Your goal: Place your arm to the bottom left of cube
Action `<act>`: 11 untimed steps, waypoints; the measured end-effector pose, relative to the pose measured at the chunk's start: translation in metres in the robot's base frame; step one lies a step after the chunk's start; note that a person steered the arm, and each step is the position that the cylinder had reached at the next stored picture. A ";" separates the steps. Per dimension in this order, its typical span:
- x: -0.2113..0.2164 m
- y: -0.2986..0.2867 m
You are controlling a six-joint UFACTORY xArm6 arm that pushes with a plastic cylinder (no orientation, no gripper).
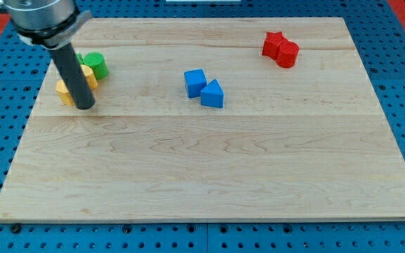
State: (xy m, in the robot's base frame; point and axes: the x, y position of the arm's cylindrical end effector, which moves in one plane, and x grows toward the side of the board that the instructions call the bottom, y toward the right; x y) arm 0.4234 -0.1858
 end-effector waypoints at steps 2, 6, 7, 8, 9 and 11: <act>0.016 0.061; 0.016 0.086; 0.016 0.089; 0.016 0.091; 0.016 0.097; 0.016 0.113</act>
